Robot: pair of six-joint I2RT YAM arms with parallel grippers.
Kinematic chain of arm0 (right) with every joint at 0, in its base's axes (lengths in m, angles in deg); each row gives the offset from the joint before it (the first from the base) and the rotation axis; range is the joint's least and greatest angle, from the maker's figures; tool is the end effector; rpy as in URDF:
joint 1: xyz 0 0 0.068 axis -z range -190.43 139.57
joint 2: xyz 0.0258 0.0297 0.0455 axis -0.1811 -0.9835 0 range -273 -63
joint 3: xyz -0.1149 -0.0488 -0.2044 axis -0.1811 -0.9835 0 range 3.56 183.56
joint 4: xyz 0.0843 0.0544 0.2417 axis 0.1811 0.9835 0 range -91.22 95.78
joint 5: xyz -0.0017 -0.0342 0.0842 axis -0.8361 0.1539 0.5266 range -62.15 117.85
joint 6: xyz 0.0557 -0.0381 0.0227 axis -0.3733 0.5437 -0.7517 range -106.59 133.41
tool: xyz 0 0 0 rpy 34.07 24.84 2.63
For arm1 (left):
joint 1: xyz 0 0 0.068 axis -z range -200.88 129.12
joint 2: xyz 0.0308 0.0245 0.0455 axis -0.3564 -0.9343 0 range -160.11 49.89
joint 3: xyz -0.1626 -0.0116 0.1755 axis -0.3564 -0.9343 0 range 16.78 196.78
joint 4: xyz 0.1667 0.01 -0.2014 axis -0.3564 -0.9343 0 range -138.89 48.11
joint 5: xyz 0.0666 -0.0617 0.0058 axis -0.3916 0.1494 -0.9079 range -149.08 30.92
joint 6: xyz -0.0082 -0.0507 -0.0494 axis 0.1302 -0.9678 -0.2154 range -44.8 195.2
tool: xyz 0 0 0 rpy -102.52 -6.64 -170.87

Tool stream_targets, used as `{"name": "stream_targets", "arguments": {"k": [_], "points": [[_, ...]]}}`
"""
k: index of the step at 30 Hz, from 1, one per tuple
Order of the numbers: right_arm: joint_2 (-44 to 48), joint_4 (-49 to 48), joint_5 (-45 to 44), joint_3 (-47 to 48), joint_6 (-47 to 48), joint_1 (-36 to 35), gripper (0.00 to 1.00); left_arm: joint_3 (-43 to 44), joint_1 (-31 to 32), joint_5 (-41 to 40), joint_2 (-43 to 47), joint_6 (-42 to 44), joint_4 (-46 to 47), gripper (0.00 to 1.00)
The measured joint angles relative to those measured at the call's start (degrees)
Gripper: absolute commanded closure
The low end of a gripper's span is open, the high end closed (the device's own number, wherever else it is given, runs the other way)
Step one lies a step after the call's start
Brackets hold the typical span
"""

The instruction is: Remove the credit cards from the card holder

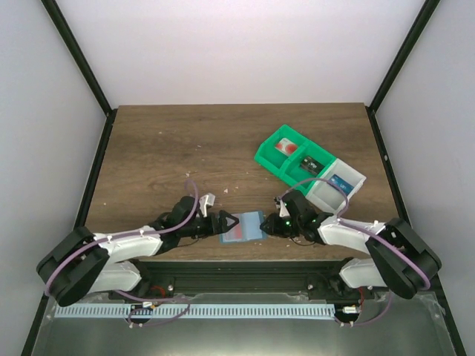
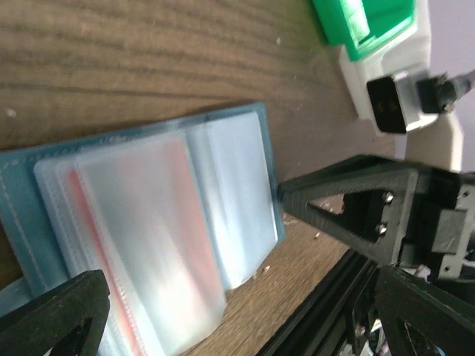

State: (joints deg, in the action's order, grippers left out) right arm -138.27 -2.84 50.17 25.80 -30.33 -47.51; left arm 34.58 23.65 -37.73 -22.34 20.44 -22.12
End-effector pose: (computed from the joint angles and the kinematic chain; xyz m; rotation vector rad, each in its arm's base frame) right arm 0.1758 0.1606 0.0753 -0.0291 2.6990 1.0159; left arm 0.1613 -0.1887 0.0943 0.0231 2.4840 -1.2896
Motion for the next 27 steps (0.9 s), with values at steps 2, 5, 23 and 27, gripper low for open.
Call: {"name": "stream_targets", "arguments": {"k": [2,5,23,27], "points": [[1.20,1.31,-0.68,0.00,0.11,-0.02,0.81,1.29,-0.04,-1.03,1.14,-0.17,-1.99,0.00],[5.20,3.74,-0.96,0.00,-0.07,-0.07,0.83,4.33,-0.13,-2.01,2.21,-0.31,-4.63,0.01],[2.27,-0.94,1.68,3.17,-3.72,-3.52,0.83,4.28,-0.55,-3.32,-1.57,-3.54,-1.11,0.00],[-2.27,-3.04,1.66,3.43,-3.69,-3.72,0.83,3.98,-1.01,-3.26,-4.02,-3.54,-0.07,0.00]]}}
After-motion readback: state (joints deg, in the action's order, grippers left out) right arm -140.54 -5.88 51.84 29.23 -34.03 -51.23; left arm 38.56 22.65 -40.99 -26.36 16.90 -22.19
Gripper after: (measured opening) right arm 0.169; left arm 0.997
